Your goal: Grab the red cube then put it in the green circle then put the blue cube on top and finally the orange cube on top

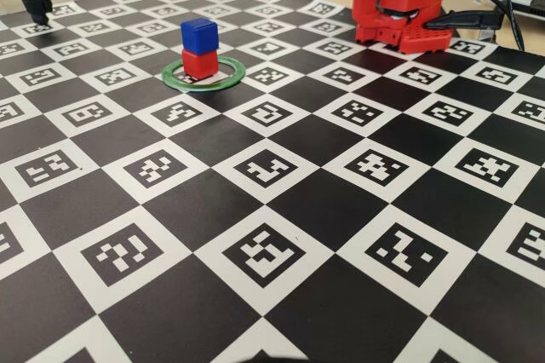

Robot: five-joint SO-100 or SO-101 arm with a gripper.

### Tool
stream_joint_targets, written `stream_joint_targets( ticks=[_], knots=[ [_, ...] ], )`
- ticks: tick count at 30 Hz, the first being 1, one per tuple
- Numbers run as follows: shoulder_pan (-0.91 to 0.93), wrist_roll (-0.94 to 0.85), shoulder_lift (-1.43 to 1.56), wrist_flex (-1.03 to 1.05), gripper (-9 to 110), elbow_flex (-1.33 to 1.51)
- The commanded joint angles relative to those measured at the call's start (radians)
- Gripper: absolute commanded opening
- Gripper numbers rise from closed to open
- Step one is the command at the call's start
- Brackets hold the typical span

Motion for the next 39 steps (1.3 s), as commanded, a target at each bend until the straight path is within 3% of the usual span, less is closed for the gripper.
stream_joint_targets(
  ticks=[1, 10, 23, 39],
  knots=[
    [-0.071, 0.057, -0.057, 0.066, 7, -0.224],
    [-0.256, 0.244, -0.227, 0.149, 7, -0.462],
    [-0.489, 0.526, -0.410, 0.092, 6, -0.617],
    [-0.517, 0.606, -0.466, -0.110, 6, -0.477]
  ],
)
